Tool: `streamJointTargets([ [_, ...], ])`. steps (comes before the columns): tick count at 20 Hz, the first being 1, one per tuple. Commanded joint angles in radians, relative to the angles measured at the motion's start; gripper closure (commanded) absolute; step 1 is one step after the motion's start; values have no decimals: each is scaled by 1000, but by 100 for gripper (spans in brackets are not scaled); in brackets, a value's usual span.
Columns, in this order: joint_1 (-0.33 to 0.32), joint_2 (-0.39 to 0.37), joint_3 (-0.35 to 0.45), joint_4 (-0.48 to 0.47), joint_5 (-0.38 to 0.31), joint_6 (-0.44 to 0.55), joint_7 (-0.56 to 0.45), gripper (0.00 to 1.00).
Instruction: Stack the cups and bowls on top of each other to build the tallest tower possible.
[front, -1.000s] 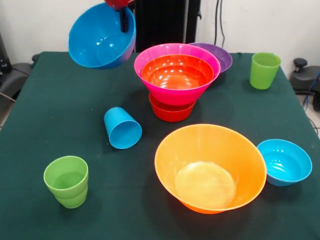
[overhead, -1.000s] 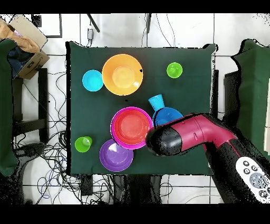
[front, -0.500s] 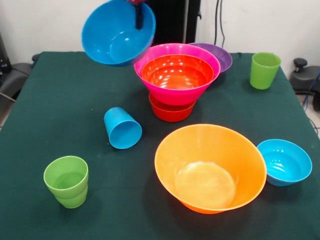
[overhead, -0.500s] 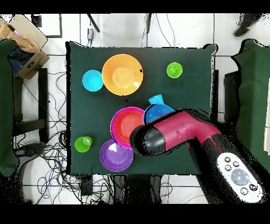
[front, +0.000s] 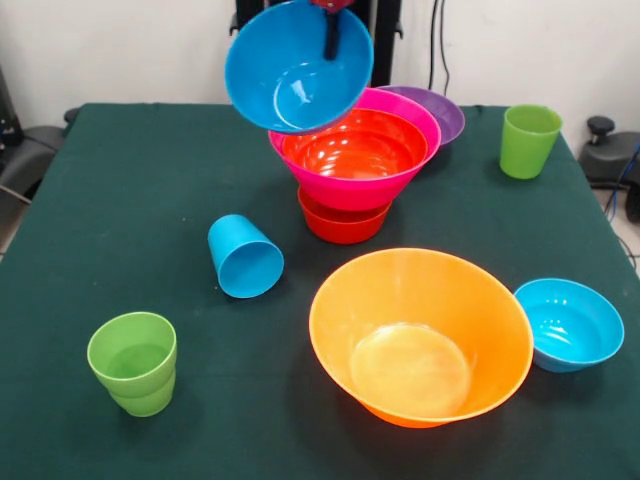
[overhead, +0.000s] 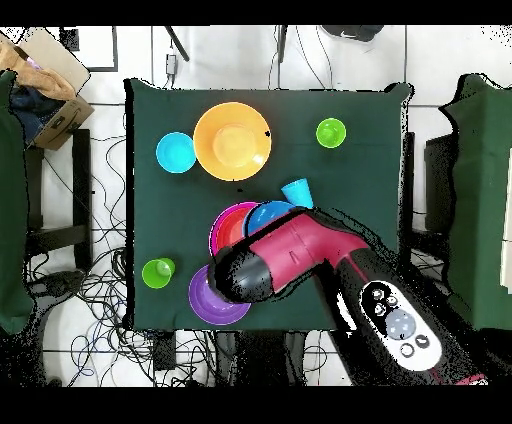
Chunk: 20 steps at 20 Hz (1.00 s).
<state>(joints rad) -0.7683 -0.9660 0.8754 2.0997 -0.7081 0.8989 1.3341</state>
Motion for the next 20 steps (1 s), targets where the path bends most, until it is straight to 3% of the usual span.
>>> streamJointTargets([
  [1, 72, -3, -126, 42, -24, -15, 193, 100],
  [6, 48, 36, -159, 37, -41, -50, 154, 100],
  [11, 70, 66, -195, 37, -82, -97, 172, 100],
  [20, 57, 28, -171, 82, 6, -118, 112, 100],
])
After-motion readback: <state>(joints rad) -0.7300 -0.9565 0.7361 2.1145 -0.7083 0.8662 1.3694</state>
